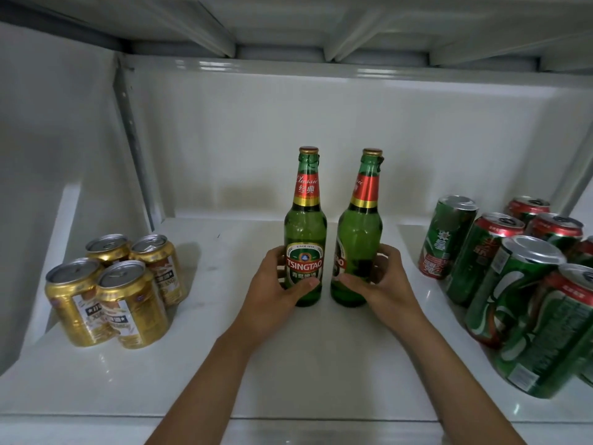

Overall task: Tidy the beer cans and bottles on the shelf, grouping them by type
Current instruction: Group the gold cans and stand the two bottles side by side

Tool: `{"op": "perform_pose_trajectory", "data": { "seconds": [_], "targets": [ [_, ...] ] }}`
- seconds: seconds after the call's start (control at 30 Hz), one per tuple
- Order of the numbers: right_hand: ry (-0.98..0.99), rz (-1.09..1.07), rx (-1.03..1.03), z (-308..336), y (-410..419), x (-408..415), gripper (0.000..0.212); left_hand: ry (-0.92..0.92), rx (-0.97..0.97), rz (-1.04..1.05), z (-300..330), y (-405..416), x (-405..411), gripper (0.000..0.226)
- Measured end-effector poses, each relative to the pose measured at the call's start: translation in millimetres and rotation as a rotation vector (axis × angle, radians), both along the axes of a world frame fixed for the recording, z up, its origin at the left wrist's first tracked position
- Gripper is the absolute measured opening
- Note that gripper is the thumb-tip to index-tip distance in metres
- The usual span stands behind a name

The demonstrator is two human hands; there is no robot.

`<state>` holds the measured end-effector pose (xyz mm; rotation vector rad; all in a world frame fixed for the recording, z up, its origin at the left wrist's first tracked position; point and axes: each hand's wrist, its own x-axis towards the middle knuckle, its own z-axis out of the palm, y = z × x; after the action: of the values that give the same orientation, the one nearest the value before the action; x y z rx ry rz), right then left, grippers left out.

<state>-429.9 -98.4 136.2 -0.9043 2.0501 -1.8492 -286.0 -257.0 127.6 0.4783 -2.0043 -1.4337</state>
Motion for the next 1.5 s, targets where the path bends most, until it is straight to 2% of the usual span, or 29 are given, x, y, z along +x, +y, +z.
{"op": "perform_pose_trajectory", "data": {
  "seconds": [0.1, 0.2, 0.27, 0.33, 0.4, 0.63, 0.77, 0.9, 1.27, 1.5],
  "targets": [
    [-0.100, 0.139, -0.036, 1, 11, -10, 0.057, -0.002, 0.009, -0.004, 0, -1, 2, 0.062],
    [-0.105, 0.261, -0.001, 2, 18, -9, 0.051, -0.002, 0.042, -0.072, -2, -5, 4, 0.061],
    [-0.050, 0.245, 0.070, 2, 17, -2, 0.057, -0.010, 0.043, -0.107, -3, -6, 4, 0.062],
    [0.071, 0.100, 0.147, 0, 13, 5, 0.074, -0.025, 0.022, -0.111, -5, -6, 3, 0.069],
    [0.163, 0.016, 0.169, -4, 11, 7, 0.080, -0.043, -0.002, -0.094, -7, -7, 2, 0.078],
    [0.116, 0.109, 0.106, -6, 16, 3, 0.067, -0.040, -0.032, -0.041, -10, -5, 0, 0.081],
    [0.140, 0.085, 0.125, -11, 11, 7, 0.078, -0.036, -0.059, -0.025, -9, -3, 1, 0.081],
    [0.149, 0.053, 0.108, -12, 10, 3, 0.071, -0.043, -0.068, -0.010, -7, -2, 2, 0.078],
    [0.157, 0.250, 0.144, -13, 0, 18, 0.068, -0.060, -0.172, 0.110, -2, -2, 22, 0.088],
    [0.177, 0.268, 0.125, -14, -4, 19, 0.070, -0.073, -0.147, 0.100, -2, -2, 23, 0.088]
  ]
}}
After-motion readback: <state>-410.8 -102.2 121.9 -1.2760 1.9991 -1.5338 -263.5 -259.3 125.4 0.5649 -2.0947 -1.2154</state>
